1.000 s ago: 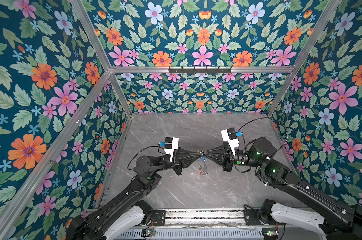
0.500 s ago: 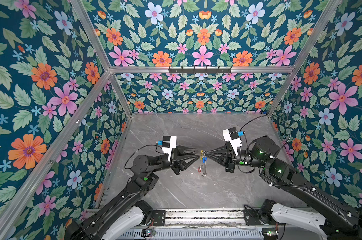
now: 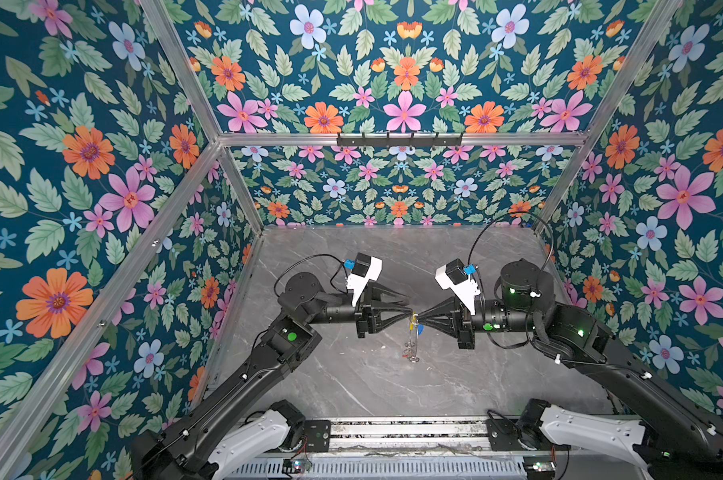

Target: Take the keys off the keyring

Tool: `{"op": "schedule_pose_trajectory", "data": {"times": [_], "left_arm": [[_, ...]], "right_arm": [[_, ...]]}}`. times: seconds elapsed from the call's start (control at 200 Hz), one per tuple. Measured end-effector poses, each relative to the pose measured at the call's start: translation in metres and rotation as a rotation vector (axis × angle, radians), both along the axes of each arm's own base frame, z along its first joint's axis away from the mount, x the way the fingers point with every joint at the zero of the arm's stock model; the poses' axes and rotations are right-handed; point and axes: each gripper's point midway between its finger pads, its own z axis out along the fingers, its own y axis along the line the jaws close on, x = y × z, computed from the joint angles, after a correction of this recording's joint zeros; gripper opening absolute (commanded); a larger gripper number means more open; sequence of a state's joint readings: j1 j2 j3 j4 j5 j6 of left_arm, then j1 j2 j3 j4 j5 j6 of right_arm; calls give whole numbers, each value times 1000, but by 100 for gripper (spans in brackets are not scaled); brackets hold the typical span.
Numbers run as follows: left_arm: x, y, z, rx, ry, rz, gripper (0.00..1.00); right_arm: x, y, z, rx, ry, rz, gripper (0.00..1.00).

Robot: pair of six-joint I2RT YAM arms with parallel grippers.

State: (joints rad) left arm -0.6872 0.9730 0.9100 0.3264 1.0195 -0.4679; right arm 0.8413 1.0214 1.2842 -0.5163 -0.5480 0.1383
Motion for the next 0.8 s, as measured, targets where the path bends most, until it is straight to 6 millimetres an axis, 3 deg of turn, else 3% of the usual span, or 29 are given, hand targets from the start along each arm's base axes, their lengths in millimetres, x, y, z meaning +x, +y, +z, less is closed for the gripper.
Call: {"op": "schedule_pose_trajectory", "data": {"times": [0.23,0.495,0.7,0.8], "left_arm": [[-1,-4,-11,56,53,-44,27],[-3,-6,-18,80,66,-65,16],[-3,-6,-17,81,64,-65,19],[-2,-7,-18,85,67,-64,16]], "right_arm": [[6,0,-2,-19,-24,-18,0],[14,2,-2,-32,-40,-47,0],[18,2,-2,-39,-46,-64,0],[19,3,-3,-42,-47,-68,0]]}}
